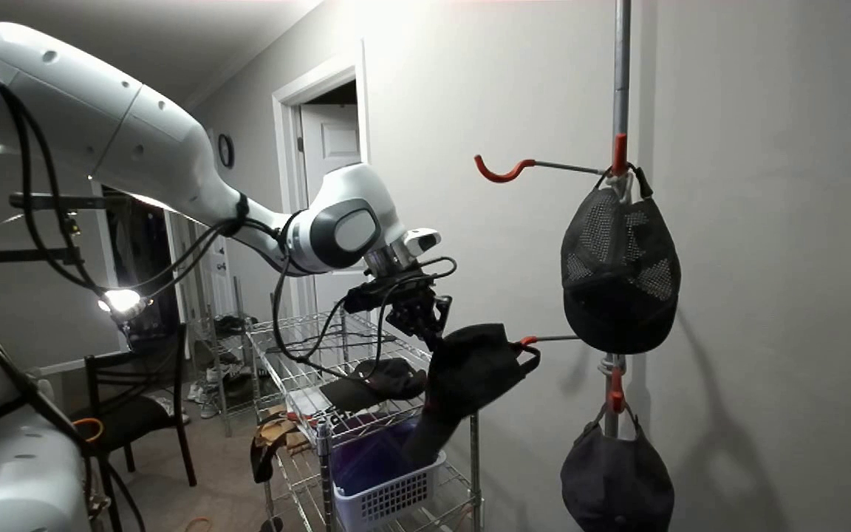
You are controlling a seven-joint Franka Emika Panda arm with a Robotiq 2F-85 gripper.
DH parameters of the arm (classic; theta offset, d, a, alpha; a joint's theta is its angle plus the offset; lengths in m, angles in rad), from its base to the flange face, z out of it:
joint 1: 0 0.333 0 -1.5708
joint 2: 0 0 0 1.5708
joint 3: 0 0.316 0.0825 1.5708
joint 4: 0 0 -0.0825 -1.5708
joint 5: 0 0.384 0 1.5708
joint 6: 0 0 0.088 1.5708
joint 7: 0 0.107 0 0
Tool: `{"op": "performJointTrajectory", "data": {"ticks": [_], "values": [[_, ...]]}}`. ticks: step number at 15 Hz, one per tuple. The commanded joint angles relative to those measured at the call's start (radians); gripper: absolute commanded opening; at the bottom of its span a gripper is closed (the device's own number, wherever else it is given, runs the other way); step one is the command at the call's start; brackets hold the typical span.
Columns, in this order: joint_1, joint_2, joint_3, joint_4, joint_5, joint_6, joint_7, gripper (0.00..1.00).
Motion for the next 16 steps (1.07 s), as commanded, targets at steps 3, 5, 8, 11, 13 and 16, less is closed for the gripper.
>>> {"op": "performJointTrajectory", "data": {"ticks": [3,5,8,11,13,16], "values": [[0.007,-0.025,-0.016,-0.017,0.033,-0.028,-0.077,0.59],[0.007,-0.027,-0.015,-0.017,0.031,-0.033,-0.079,0.72],[0.008,-0.032,-0.010,-0.015,0.025,-0.045,-0.079,0.91],[0.018,-0.037,-0.006,-0.013,0.027,-0.056,-0.082,1.00],[0.039,-0.040,-0.009,-0.013,0.046,-0.056,-0.109,1.00],[0.072,-0.041,0.000,-0.008,0.066,-0.062,-0.140,1.00]]}}
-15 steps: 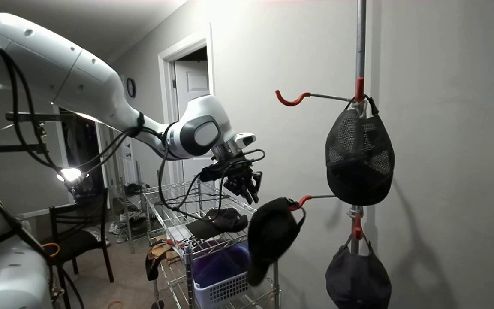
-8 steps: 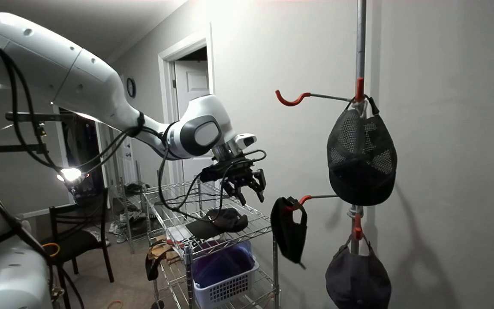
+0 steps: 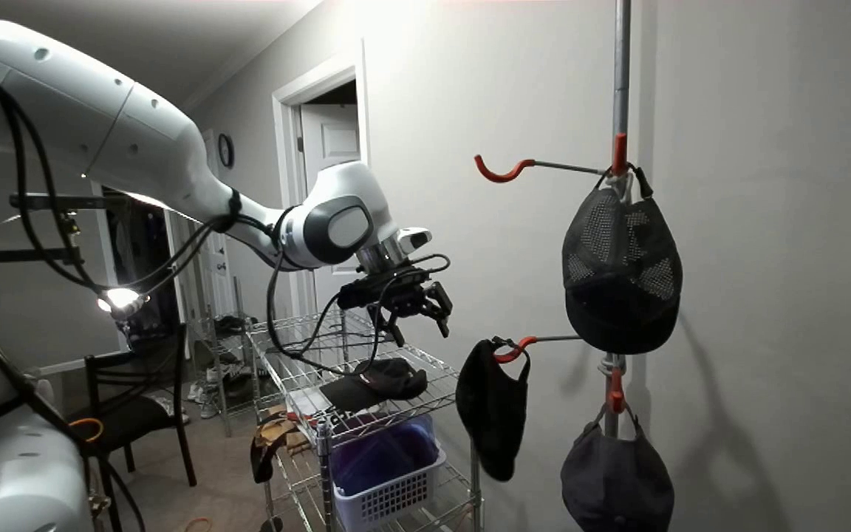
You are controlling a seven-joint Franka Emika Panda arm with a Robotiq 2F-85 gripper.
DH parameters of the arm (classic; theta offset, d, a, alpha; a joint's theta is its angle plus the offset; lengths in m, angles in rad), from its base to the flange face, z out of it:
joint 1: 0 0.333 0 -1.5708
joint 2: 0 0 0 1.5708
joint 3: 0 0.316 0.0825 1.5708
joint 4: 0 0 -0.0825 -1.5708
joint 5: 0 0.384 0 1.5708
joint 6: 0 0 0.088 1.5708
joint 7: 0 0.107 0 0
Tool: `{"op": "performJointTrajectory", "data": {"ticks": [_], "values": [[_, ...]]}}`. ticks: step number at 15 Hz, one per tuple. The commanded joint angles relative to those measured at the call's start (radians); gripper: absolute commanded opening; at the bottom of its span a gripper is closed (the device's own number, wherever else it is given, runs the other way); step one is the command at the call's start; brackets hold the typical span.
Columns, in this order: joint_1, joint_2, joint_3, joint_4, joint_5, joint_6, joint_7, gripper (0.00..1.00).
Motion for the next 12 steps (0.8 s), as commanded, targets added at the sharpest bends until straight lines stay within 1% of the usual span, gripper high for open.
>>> {"op": "performJointTrajectory", "data": {"ticks": [1,3,6,12], "values": [[0.036,-0.023,0.009,-0.007,0.046,-0.024,-0.068,1.00],[0.058,-0.022,0.020,-0.005,0.052,-0.032,-0.075,1.00],[0.087,0.004,0.057,0.017,0.041,-0.054,-0.058,1.00],[0.130,0.112,0.154,0.097,0.023,-0.103,-0.010,1.00]]}}
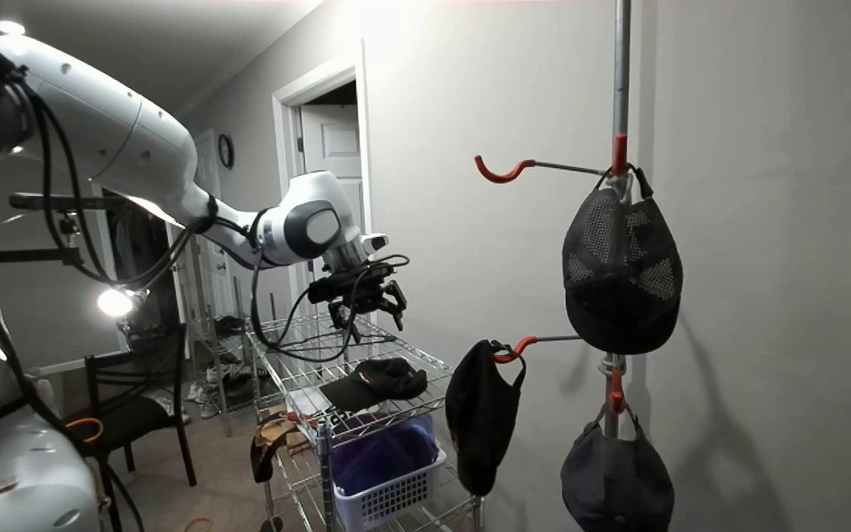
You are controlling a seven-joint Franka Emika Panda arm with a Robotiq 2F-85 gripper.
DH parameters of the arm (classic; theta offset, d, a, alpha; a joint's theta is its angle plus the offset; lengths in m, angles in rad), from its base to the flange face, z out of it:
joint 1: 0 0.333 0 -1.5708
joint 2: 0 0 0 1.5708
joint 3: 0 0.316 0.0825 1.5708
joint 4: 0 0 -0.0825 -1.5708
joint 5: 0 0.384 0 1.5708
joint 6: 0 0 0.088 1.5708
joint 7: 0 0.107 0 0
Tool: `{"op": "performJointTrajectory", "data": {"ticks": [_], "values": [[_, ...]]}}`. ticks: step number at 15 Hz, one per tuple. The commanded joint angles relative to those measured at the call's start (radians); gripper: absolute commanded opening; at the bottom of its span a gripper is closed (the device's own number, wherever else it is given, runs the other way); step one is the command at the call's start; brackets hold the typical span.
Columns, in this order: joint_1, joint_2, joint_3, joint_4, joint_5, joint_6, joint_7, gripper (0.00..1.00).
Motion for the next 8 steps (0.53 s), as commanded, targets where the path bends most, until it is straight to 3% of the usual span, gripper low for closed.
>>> {"op": "performJointTrajectory", "data": {"ticks": [1,8], "values": [[0.010,0.100,0.062,0.079,0.003,-0.038,0.025,1.00],[0.006,0.332,0.143,0.278,-0.003,-0.111,0.126,1.00]]}}
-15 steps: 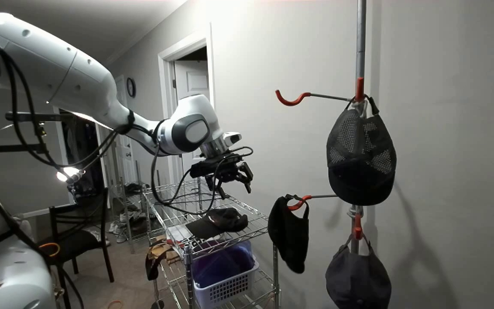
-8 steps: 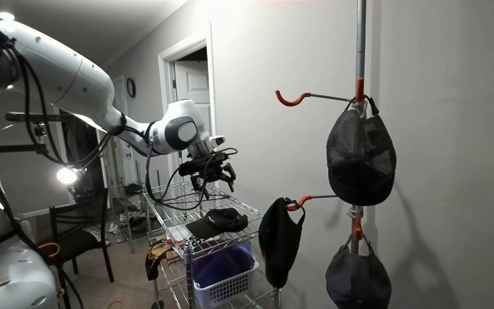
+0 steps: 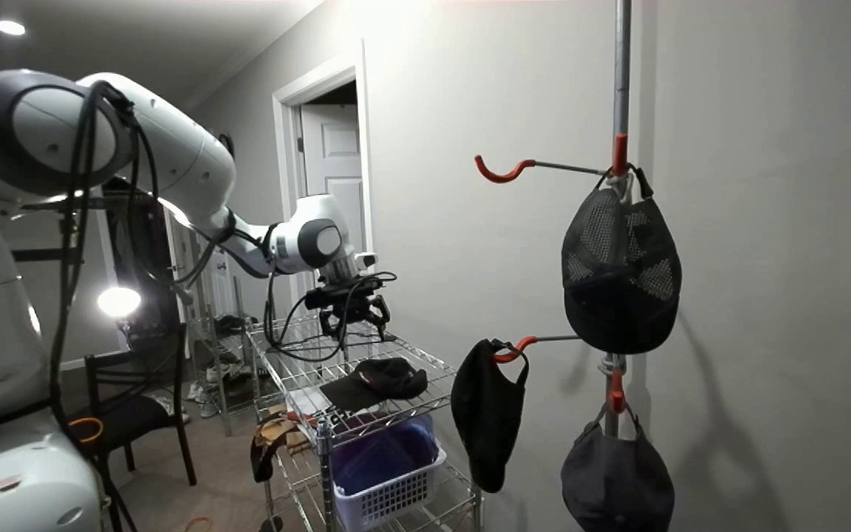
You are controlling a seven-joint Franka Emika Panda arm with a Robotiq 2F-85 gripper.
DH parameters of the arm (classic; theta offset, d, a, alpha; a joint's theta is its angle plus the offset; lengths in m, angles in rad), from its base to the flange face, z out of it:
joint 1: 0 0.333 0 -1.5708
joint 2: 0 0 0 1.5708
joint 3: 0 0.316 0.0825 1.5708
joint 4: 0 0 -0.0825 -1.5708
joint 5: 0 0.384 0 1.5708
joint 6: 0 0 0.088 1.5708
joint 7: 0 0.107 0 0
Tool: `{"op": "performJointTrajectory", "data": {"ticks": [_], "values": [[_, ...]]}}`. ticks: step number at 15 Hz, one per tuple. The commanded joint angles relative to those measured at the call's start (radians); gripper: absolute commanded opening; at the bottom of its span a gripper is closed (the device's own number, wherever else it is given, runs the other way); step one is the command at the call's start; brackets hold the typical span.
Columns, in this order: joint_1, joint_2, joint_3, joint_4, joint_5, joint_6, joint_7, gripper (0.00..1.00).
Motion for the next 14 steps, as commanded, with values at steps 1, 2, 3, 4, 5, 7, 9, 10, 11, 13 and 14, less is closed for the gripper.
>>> {"op": "performJointTrajectory", "data": {"ticks": [1,2,3,4,5,7,9,10,11,13,14], "values": [[-0.009,0.141,0.021,0.146,-0.002,-0.079,0.050,1.00],[-0.009,0.172,0.023,0.177,-0.004,-0.101,0.062,1.00],[-0.009,0.205,0.022,0.207,-0.006,-0.120,0.072,1.00],[-0.008,0.232,0.022,0.234,-0.008,-0.140,0.081,1.00],[-0.008,0.257,0.019,0.259,-0.011,-0.157,0.092,1.00],[-0.009,0.302,0.016,0.302,-0.009,-0.185,0.100,1.00],[-0.010,0.333,0.013,0.334,-0.004,-0.206,0.103,1.00],[-0.011,0.345,0.012,0.346,-0.003,-0.210,0.102,1.00],[-0.012,0.353,0.010,0.355,-0.002,-0.212,0.100,1.00],[-0.014,0.371,0.007,0.373,0.000,-0.222,0.100,1.00],[-0.016,0.377,0.005,0.378,0.002,-0.226,0.100,1.00]]}}
